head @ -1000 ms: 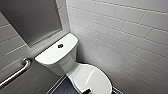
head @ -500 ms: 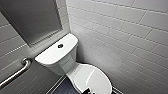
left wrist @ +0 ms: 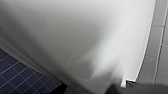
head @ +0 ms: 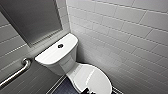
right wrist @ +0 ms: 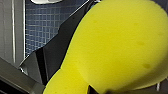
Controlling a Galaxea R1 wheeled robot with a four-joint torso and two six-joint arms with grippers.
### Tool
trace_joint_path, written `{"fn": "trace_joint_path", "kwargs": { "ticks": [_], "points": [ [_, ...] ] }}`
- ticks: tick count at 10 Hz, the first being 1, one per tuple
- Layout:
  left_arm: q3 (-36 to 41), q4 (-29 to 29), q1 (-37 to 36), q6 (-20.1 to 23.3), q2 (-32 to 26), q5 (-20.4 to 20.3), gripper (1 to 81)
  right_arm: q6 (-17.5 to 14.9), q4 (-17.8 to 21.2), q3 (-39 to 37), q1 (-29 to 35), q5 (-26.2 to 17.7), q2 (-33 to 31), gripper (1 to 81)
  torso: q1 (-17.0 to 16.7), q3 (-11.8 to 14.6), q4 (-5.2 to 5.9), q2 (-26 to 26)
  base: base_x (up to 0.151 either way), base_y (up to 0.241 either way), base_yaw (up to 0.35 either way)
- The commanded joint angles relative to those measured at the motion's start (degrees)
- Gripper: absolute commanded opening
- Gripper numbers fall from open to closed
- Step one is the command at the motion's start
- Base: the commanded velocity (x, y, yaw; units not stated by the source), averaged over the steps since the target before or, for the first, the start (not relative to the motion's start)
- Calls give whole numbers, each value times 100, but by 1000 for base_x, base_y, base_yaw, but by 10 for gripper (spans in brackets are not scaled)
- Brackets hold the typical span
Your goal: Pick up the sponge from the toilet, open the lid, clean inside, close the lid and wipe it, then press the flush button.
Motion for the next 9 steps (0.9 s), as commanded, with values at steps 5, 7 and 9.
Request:
{"fn": "trace_joint_path", "kwargs": {
  "ticks": [5, 7, 9],
  "points": [
    [989, -239, -700, -1, -207, 311, 811, 11, -118, -21, -46, -228, -101, 10, 0, 0, 0, 0, 0, 0, 0],
    [945, -240, -709, -1, -163, 303, 811, 11, -109, -38, -63, -228, -101, 10, 0, 0, 0, 0, 0, 0, 0],
    [841, -318, -717, -36, -111, 294, 811, 11, -100, -30, -54, -228, -101, 10, 0, 0, 0, 0, 0, 0, 0]
  ]
}}
